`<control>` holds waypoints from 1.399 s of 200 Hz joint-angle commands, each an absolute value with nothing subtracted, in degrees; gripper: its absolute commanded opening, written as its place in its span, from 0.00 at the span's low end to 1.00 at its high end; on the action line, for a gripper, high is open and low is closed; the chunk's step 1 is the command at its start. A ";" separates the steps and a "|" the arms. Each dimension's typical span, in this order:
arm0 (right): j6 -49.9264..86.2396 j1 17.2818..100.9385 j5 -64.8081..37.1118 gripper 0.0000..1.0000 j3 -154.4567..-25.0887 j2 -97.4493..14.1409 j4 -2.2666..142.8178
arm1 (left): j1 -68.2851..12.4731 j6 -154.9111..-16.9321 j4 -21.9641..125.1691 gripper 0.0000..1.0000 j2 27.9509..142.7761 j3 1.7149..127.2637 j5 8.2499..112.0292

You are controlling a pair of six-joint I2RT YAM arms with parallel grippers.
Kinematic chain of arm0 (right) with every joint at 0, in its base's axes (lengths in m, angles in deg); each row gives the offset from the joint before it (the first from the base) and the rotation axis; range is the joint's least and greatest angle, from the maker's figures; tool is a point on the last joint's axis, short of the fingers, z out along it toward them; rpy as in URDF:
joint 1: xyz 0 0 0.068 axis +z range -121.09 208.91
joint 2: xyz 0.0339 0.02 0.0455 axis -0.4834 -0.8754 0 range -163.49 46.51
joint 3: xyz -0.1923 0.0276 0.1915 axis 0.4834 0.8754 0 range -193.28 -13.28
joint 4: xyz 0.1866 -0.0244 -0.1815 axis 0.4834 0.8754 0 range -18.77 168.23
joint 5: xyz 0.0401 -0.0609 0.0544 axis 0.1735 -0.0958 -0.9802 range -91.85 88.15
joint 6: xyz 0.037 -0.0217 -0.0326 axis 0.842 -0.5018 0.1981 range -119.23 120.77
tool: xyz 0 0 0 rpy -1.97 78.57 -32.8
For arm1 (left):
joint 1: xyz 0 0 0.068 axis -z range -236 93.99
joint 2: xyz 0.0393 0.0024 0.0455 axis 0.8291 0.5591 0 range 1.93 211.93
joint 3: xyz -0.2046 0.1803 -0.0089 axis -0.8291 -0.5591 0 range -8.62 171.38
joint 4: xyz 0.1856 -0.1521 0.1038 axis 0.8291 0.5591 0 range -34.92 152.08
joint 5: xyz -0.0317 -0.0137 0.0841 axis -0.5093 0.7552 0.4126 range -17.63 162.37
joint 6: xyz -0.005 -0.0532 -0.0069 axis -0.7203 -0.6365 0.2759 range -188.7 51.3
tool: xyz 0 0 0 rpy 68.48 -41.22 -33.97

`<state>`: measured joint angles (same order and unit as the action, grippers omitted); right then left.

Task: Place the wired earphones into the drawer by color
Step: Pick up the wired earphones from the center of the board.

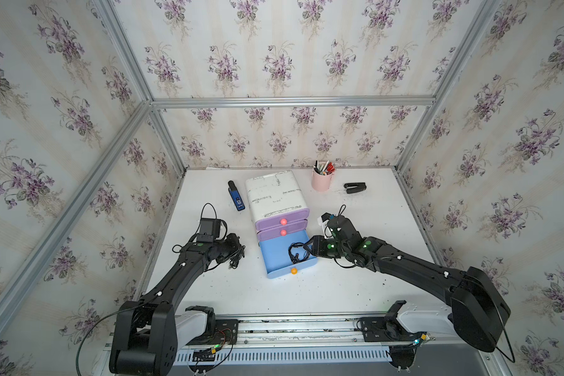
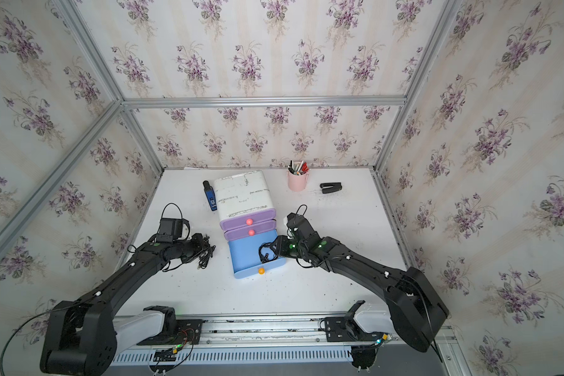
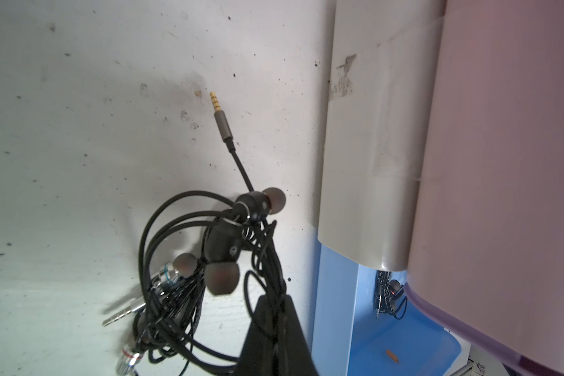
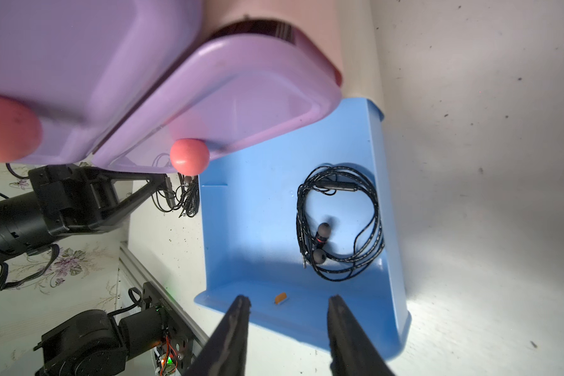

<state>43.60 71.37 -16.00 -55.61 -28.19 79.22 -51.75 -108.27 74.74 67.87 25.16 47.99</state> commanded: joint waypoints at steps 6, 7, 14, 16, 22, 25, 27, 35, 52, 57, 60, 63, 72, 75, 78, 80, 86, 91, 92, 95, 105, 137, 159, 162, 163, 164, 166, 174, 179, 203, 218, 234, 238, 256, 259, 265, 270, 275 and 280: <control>43.40 71.40 -15.91 0.43 -55.39 -28.37 79.20 | -51.79 -110.98 71.33 0.00 65.10 25.54 45.13; 43.40 71.42 -15.91 0.43 -55.43 -28.33 79.21 | -51.79 -111.07 71.25 0.00 64.98 25.60 44.95; 43.40 71.53 -16.02 0.43 -55.39 -28.29 79.14 | -51.79 -111.65 70.93 0.00 64.09 25.98 44.02; 43.40 71.51 -16.11 0.43 -55.38 -28.29 79.14 | -51.83 -111.74 70.85 0.00 63.83 26.11 43.79; 43.40 71.53 -16.20 0.43 -55.45 -28.28 79.15 | -51.87 -112.35 70.82 0.00 62.86 26.55 42.95; 43.40 71.47 -16.21 0.43 -55.39 -28.28 79.20 | -51.85 -112.64 70.82 0.00 62.38 26.75 42.58; 43.42 71.47 -16.18 0.43 -55.43 -28.28 79.15 | -51.89 -112.80 70.82 0.00 61.91 26.90 42.33; 43.49 71.67 -16.32 0.43 -55.38 -28.20 79.14 | -51.87 -113.20 70.94 0.00 60.25 27.60 41.53; 43.94 72.01 -16.59 0.43 -55.09 -27.93 78.66 | -51.96 -113.88 72.68 0.00 56.61 29.46 41.23; 44.25 72.10 -16.84 0.43 -54.88 -27.78 78.07 | -52.01 -113.80 73.49 0.00 55.76 30.18 41.16; 44.47 72.19 -16.99 0.43 -54.73 -27.76 77.71 | -52.09 -113.70 74.13 0.00 55.33 30.60 41.09; 44.68 72.28 -17.20 0.43 -54.55 -27.69 77.31 | -52.13 -113.64 74.64 0.00 54.93 31.00 41.09; 45.39 72.42 -17.85 0.44 -54.09 -27.67 76.25 | -52.14 -113.44 76.35 0.00 53.98 32.12 41.00; 45.56 72.66 -17.92 0.43 -54.02 -27.67 75.96 | -52.14 -113.35 76.88 0.00 53.70 32.42 40.96; 45.66 72.75 -18.00 0.43 -53.90 -27.67 75.67 | -52.14 -113.22 77.41 0.00 53.52 32.73 40.93; 45.74 72.76 -17.99 0.44 -53.89 -27.71 75.61 | -52.18 -113.14 77.69 0.00 53.41 32.92 40.96; 46.06 73.03 -18.00 0.44 -53.80 -27.82 75.13 | -52.23 -112.90 78.68 0.00 52.86 33.37 40.93; 46.25 73.23 -18.09 0.44 -53.75 -27.93 74.86 | -52.21 -112.69 79.42 0.00 52.40 33.71 41.12; 46.27 73.26 -18.14 0.44 -53.73 -27.97 74.80 | -52.22 -112.67 79.51 0.00 52.35 33.78 41.10; 46.42 73.41 -18.18 0.44 -53.71 -28.06 74.61 | -52.27 -112.63 79.80 0.00 52.01 33.89 41.13; 46.84 73.91 -18.42 0.44 -53.93 -28.40 73.88 | -52.39 -112.84 80.47 0.00 50.90 34.18 41.25; 48.90 76.27 -20.29 0.47 -54.32 -29.81 69.31 | -52.82 -113.88 81.16 0.00 48.64 35.81 40.69; 49.89 78.04 -20.74 0.49 -55.75 -31.24 67.93 | -53.05 -114.23 82.04 0.00 48.04 37.07 39.88; 50.14 78.26 -20.75 0.49 -55.92 -31.41 67.51 | -53.10 -114.27 82.21 0.00 47.95 37.24 39.85; 50.29 78.37 -20.75 0.49 -55.96 -31.47 67.43 | -53.10 -114.29 82.22 0.00 47.88 37.30 39.81; 50.45 78.47 -20.75 0.50 -56.02 -31.51 67.35 | -53.10 -114.31 82.32 0.00 47.89 37.37 39.83; 50.63 78.65 -20.79 0.50 -56.11 -31.57 66.87 | -53.10 -114.31 82.50 0.00 47.90 37.44 39.80; 51.72 79.48 -21.33 0.50 -56.04 -31.87 64.72 | -53.17 -114.38 82.93 0.00 47.61 37.85 39.68; 52.48 79.97 -21.76 0.51 -55.98 -32.12 62.96 | -53.19 -114.47 83.17 0.00 47.43 38.05 39.54; 56.21 82.17 -22.40 0.52 -56.01 -32.94 57.04 | -53.28 -114.62 84.59 0.00 46.35 39.53 38.82; 59.21 83.53 -22.46 0.54 -55.45 -33.34 51.98 | -53.32 -114.49 85.74 0.00 45.71 40.57 38.64; 62.12 85.01 -21.93 0.56 -55.26 -33.88 47.56 | -53.38 -114.88 86.49 0.00 44.85 41.37 38.49; 62.78 85.42 -21.76 0.56 -55.21 -34.06 46.84 | -53.37 -115.05 86.75 0.00 44.68 41.51 38.43; 65.86 87.10 -19.66 0.58 -55.26 -34.68 43.47 | -53.39 -115.75 87.40 0.00 43.97 42.56 37.77; 66.13 87.25 -19.40 0.58 -55.22 -34.74 43.17 | -53.41 -115.95 87.50 0.00 43.83 42.74 37.62; 67.08 87.82 -18.48 0.59 -55.21 -34.91 42.17 | -53.38 -116.31 87.68 0.00 43.64 43.09 37.37; 67.48 88.15 -17.90 0.59 -55.22 -34.96 41.45 | -53.39 -116.62 87.72 0.00 43.47 43.40 37.11; 67.78 88.54 -17.06 0.59 -55.30 -35.03 40.72 | -53.37 -116.97 87.74 0.00 43.27 43.74 36.81; 68.00 89.09 -16.34 0.60 -55.49 -35.18 40.11 | -53.37 -117.18 87.82 0.00 43.05 43.99 36.54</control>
<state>63.86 87.65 -20.37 -55.21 -34.76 47.26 -53.35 -115.66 87.57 43.76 42.67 38.52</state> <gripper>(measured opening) 0.591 0.063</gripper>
